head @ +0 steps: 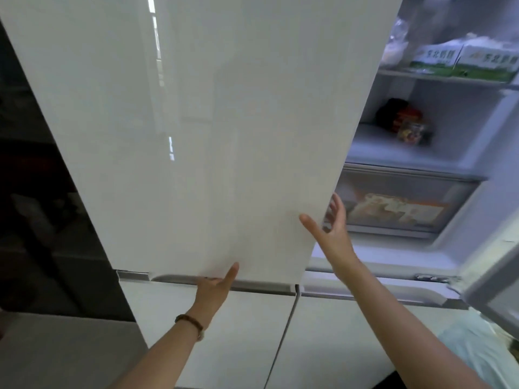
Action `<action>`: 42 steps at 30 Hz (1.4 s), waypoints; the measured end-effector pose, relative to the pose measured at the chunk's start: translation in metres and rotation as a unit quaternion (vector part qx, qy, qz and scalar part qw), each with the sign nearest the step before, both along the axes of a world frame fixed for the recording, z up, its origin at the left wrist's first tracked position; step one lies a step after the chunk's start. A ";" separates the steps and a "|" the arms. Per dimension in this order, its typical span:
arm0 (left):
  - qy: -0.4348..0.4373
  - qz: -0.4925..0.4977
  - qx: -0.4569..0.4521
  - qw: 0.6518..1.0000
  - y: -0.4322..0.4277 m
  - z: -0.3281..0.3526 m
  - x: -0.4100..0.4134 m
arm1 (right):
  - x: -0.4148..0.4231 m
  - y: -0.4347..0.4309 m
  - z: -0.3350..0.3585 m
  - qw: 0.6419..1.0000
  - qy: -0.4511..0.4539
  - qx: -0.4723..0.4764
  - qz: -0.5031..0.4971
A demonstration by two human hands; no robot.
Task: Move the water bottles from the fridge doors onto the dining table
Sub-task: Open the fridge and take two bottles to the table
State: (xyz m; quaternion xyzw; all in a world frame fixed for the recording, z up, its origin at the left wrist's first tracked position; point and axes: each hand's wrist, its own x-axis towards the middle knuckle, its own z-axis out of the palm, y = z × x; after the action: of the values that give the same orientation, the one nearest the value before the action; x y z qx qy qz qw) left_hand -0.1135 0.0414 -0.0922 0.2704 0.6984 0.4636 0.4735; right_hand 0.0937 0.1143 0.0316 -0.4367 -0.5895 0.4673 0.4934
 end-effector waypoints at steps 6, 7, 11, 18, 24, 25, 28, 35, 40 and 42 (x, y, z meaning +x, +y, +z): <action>-0.162 0.013 0.075 0.984 0.012 -0.011 0.019 | 0.000 0.019 0.016 0.999 0.010 -0.012 0.043; -0.159 0.009 0.073 0.985 0.012 -0.011 0.021 | 0.001 0.019 0.015 0.999 0.010 -0.015 0.044; -0.183 0.024 0.050 0.982 0.008 -0.007 0.024 | 0.003 0.013 0.015 0.999 0.018 -0.020 0.045; -0.163 0.014 0.078 0.983 0.001 -0.005 0.028 | 0.012 0.008 0.016 0.998 0.010 -0.031 0.061; -0.133 0.074 0.087 0.984 -0.010 -0.010 0.039 | 0.014 -0.009 -0.002 0.989 -0.023 -0.055 0.132; -0.123 0.087 0.090 0.984 -0.016 -0.011 0.041 | 0.012 -0.016 -0.005 0.987 -0.019 -0.057 0.147; -0.110 0.097 0.112 0.983 -0.038 -0.013 0.046 | 0.010 -0.046 -0.013 0.988 0.014 -0.050 0.147; -0.056 0.085 0.031 0.994 -0.111 0.029 0.060 | 0.027 -0.101 0.014 0.980 -0.012 0.000 0.196; 0.089 0.151 0.173 0.969 -0.154 0.097 0.079 | 0.031 -0.140 0.024 0.980 -0.041 -0.021 0.196; 0.139 0.156 0.235 0.949 -0.172 0.126 0.087 | 0.032 -0.159 0.026 0.980 -0.044 -0.030 0.193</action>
State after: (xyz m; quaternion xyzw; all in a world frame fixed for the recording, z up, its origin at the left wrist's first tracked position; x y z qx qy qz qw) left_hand -0.0267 -0.1306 0.0333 0.3238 0.6622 0.6403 0.2162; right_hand 0.1254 -0.0448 0.0581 -0.3493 -0.6693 0.5521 0.3539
